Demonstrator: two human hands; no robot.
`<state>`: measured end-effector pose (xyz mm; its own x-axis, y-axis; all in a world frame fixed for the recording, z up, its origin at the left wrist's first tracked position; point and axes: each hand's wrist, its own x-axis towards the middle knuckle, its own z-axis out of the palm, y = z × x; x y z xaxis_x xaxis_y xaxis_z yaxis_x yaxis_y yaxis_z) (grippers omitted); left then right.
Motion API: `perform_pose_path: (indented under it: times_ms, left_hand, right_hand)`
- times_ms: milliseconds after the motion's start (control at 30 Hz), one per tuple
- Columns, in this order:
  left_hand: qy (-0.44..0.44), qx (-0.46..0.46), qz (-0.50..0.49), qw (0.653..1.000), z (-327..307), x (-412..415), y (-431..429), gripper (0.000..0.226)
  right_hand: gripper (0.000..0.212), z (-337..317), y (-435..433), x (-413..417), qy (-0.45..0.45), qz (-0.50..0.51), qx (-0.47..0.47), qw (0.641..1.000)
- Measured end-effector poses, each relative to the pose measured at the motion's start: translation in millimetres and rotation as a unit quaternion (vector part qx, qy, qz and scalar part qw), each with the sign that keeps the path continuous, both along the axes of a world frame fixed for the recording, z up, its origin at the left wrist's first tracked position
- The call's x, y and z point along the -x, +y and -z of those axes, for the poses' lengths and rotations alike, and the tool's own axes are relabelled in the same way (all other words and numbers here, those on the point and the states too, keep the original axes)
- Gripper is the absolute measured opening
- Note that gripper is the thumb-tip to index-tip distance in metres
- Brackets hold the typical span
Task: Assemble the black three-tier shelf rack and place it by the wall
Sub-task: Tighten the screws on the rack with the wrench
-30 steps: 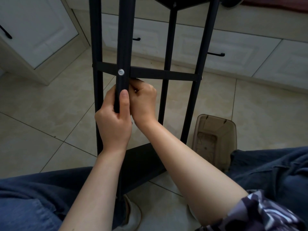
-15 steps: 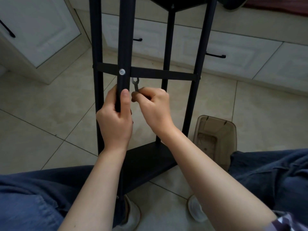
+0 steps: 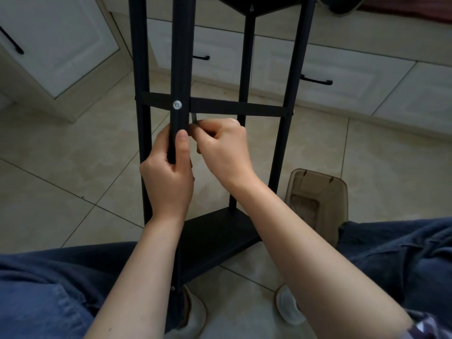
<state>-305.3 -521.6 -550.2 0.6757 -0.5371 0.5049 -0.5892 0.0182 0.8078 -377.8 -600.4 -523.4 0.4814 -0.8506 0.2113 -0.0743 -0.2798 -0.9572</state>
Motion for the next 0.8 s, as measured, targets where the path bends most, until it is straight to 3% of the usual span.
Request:
perform_pose_path:
  times_ms: [800]
  left_hand:
    - [-0.012, 0.007, 0.011, 1.000, -0.1, -4.3, -1.8, 0.050]
  right_hand:
    - [0.017, 21.0, -0.2, -31.5, -0.062, 0.063, 0.032, 0.996]
